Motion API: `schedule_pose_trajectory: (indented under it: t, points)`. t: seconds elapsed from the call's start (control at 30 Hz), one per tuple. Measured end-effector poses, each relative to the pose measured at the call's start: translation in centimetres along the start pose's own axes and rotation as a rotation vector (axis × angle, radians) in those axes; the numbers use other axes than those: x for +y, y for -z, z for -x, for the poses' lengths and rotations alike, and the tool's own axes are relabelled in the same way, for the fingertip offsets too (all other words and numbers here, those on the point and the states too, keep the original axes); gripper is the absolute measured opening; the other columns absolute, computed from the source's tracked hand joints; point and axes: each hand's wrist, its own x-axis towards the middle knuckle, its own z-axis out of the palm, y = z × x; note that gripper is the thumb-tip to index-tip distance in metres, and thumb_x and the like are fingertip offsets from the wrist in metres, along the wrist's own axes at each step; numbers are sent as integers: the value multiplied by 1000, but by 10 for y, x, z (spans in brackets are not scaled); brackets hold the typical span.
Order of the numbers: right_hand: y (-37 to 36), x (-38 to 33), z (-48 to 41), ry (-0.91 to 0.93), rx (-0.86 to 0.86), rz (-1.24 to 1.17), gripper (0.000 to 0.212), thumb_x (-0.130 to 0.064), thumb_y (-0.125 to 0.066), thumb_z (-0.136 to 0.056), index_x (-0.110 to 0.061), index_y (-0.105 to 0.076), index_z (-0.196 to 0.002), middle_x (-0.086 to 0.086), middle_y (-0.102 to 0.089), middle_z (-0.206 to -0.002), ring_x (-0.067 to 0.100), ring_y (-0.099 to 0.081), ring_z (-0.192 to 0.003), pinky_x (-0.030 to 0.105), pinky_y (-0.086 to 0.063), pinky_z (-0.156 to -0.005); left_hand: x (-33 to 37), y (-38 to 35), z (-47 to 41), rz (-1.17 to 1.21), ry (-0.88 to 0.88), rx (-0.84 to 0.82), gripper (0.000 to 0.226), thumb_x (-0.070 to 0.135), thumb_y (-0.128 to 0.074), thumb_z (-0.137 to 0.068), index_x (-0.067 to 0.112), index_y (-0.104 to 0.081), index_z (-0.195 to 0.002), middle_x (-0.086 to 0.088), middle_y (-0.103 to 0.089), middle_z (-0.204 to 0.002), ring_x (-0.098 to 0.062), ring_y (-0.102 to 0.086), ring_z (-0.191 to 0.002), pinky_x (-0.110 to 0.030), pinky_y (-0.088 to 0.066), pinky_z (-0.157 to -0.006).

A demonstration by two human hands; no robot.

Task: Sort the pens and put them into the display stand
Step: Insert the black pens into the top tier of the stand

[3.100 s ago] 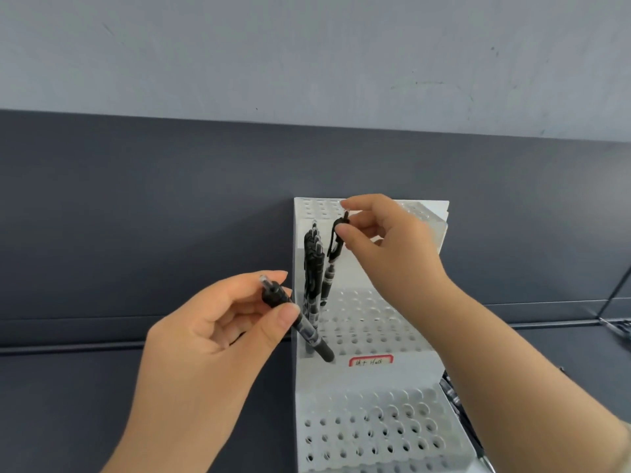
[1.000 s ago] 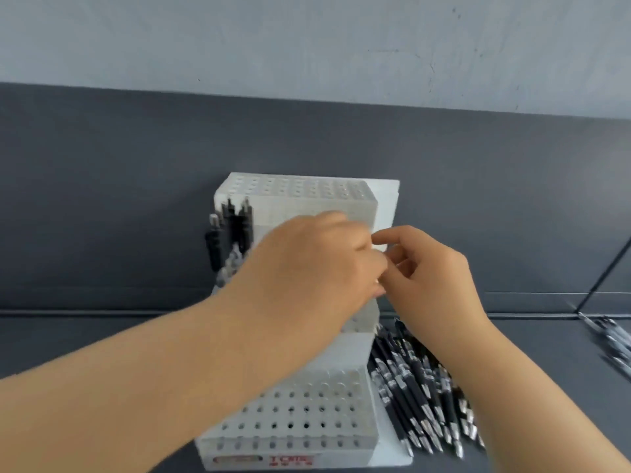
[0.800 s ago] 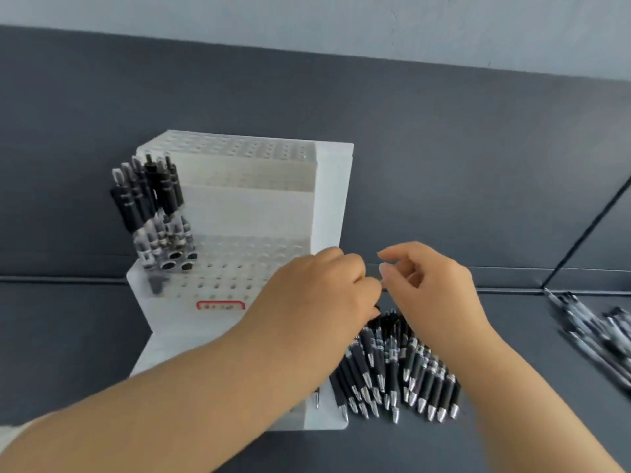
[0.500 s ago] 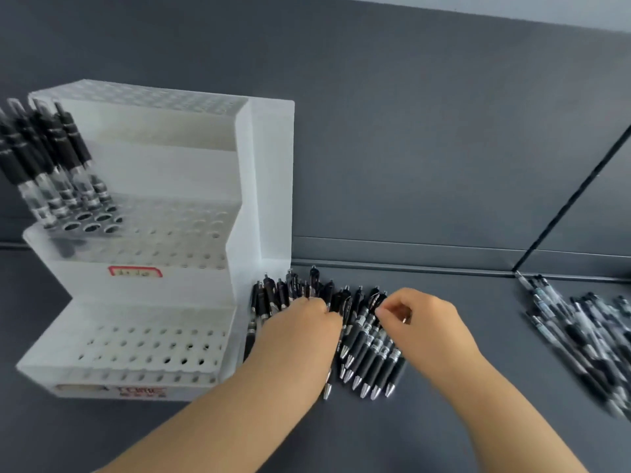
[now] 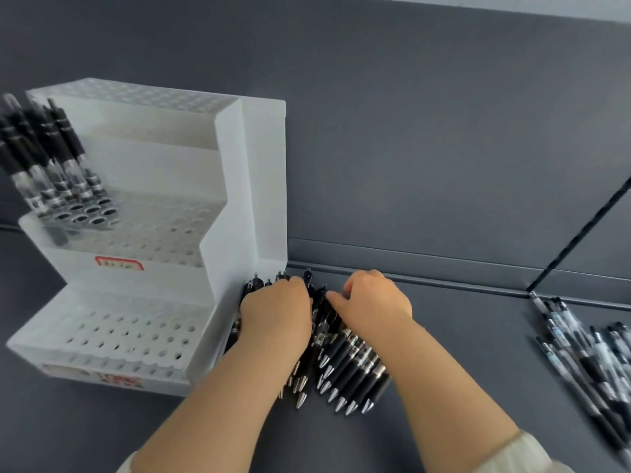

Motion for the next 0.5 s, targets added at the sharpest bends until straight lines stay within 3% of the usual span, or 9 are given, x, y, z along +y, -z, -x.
schedule_pose_trajectory:
  t: [0.07, 0.13, 0.27, 0.33, 0.5]
  points:
    - [-3, -1, -11, -5, -78, 124, 52, -61, -44, -87, -14, -61, -99, 6, -53, -112, 26, -52, -105, 32, -43, -72, 5, -1, -11, -45, 9, -28, 21, 31, -49, -94, 15, -49, -109, -2, -63, -107, -24, -62, -97, -29, -33, -66]
    - [-7, -1, -18, -15, -131, 111, 48, -62, -46, -85, -15, -56, -82, 6, -55, -103, 26, -52, -101, 30, -42, -69, 9, -3, -23, -60, 33, -58, 25, 32, -52, -93, 15, -50, -111, -3, -64, -109, -24, -61, -101, -29, -33, -68]
    - [-8, 3, -22, -29, -125, -107, 44, -52, -53, -79, -19, -37, -55, -1, -45, -66, 21, -46, -69, 23, -33, -54, 14, -2, -39, -98, 68, -116, 21, 26, -52, -92, 17, -57, -111, -3, -63, -113, -24, -59, -105, -29, -34, -69]
    - [-3, 5, -21, -11, -102, -291, 40, -45, -58, -80, -18, -42, -55, -2, -44, -57, 17, -42, -57, 23, -32, -50, 14, -2, -41, -77, 70, -131, 20, 26, -50, -93, 17, -58, -109, -3, -63, -112, -24, -60, -103, -29, -35, -69]
    - [15, 3, -11, 36, -144, -899, 27, -36, -72, -78, -13, -60, -78, -1, -53, -61, 12, -44, -56, 24, -37, -53, 9, 7, -30, 144, 78, 3, 27, 37, -38, -97, 15, -51, -106, -3, -62, -100, -27, -60, -94, -30, -37, -66]
